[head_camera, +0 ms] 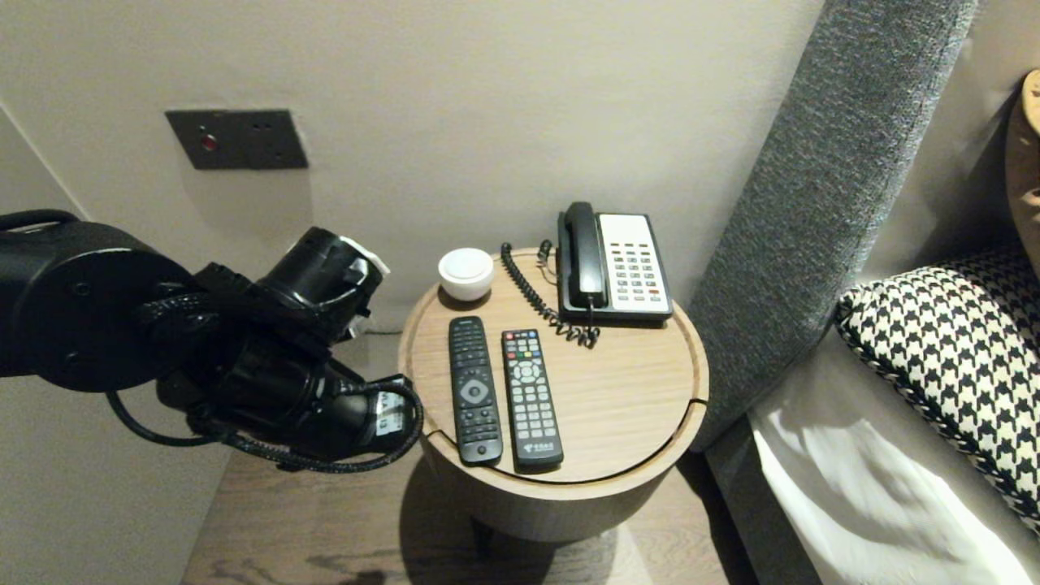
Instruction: Open the nightstand drawer
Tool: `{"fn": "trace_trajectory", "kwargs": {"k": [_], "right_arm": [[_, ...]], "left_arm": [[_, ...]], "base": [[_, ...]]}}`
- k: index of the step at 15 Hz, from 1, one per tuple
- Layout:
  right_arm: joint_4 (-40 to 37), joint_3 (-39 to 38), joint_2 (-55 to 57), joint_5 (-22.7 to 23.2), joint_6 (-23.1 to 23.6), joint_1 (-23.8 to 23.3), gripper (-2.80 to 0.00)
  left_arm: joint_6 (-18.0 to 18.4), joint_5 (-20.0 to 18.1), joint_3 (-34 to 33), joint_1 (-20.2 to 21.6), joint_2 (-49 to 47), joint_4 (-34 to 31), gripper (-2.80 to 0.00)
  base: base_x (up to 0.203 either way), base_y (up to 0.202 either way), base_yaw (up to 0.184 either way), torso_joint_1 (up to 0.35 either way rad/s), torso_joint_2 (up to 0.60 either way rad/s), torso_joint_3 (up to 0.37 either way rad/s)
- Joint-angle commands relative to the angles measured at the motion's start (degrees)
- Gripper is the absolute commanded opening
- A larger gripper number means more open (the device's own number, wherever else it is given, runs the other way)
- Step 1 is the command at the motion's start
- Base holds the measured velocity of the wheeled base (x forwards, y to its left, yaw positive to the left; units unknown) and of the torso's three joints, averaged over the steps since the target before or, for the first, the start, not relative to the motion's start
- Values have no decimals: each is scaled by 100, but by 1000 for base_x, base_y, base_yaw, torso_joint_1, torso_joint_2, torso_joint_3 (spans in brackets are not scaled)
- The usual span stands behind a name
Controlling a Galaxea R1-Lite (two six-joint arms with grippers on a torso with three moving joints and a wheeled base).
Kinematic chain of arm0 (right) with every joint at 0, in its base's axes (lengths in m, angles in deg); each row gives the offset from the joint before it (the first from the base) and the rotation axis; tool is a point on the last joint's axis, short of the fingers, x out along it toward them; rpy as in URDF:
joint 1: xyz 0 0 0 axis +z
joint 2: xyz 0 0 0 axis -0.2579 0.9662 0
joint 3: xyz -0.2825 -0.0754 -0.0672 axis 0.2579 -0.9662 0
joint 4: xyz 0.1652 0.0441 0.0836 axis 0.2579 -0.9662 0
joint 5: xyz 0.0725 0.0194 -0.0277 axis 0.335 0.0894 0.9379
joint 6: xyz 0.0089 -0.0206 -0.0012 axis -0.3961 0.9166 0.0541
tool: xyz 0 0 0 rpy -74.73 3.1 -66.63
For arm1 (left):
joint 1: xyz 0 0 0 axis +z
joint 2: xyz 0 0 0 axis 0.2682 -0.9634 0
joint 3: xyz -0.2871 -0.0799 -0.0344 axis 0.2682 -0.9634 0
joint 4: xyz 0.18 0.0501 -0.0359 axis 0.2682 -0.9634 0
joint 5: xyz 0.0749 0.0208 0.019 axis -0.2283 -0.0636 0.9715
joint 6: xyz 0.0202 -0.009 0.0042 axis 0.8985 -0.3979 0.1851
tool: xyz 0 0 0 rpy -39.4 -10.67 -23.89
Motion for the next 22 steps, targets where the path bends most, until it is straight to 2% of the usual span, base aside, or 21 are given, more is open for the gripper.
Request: {"fn": "trace_trajectory", "kwargs": {"k": [1,7,12,22], "right_arm": [[4,-229,8,0,0,1,-280],[4,-229,8,0,0,0,-280],[4,-229,8,0,0,5,-280],[4,-229,8,0,0,5,-280]], "left_arm": [[-25,148,16,-38,-305,146,-280],[-17,163,95,-38,-663,622,-280],[9,364,344,-94,-818,627,-280],[-6,374,289,-257,-1034,759,-280]], "base": [[0,0,0,0,0,0],[0,0,0,0,0,0],[0,0,0,0,0,0],[0,0,0,0,0,0]]}}
